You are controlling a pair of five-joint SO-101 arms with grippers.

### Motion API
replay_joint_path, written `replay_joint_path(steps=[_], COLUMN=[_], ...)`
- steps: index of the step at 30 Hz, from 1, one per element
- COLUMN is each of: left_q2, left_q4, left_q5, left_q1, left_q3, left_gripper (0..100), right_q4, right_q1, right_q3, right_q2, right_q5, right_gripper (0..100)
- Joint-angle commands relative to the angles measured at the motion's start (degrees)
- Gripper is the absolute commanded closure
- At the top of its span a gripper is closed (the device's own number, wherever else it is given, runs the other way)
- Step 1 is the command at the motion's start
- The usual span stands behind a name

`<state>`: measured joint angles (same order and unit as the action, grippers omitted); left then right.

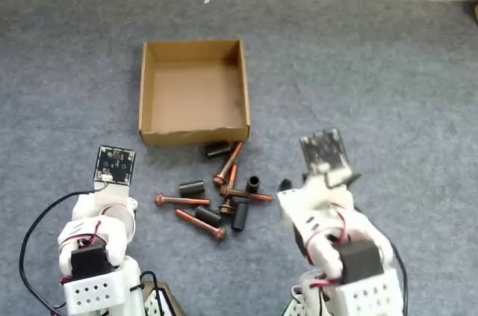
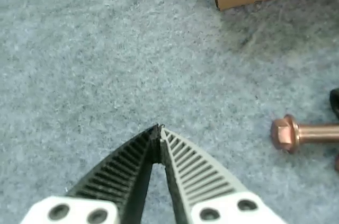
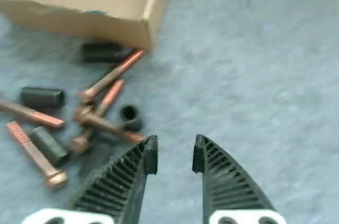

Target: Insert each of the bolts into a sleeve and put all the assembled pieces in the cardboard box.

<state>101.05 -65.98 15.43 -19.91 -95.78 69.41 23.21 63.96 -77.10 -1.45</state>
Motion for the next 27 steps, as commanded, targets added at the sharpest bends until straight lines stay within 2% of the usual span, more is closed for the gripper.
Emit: replay_joint_path(steps=[1, 9, 16, 21, 27], left_q2=[0.3, 0.3, 0.3, 0.3, 0.3], left_q4=[1.1, 1.0, 1.0, 0.9, 1.0], left_q5=[0.4, 0.4, 0.4, 0.4, 0.4], left_q1=[-0.7, -0.7, -0.7, -0.7, -0.7], left_q3=[-0.1, -0.2, -0.2, -0.2, -0.7], left_gripper=[99, 99, 99, 99, 99], right_q4=[0.6, -7.6, -7.9, -8.5, -8.4], right_q1=[5.3, 13.1, 19.9, 20.7, 22.2], right_q3=[-7.3, -9.0, -9.6, -14.7, -19.8], right_q2=[14.0, 32.3, 44.2, 54.6, 58.9], right_q5=[7.6, 20.1, 28.7, 32.1, 32.8], right_gripper=[88.0, 87.9, 87.8, 87.8, 87.8])
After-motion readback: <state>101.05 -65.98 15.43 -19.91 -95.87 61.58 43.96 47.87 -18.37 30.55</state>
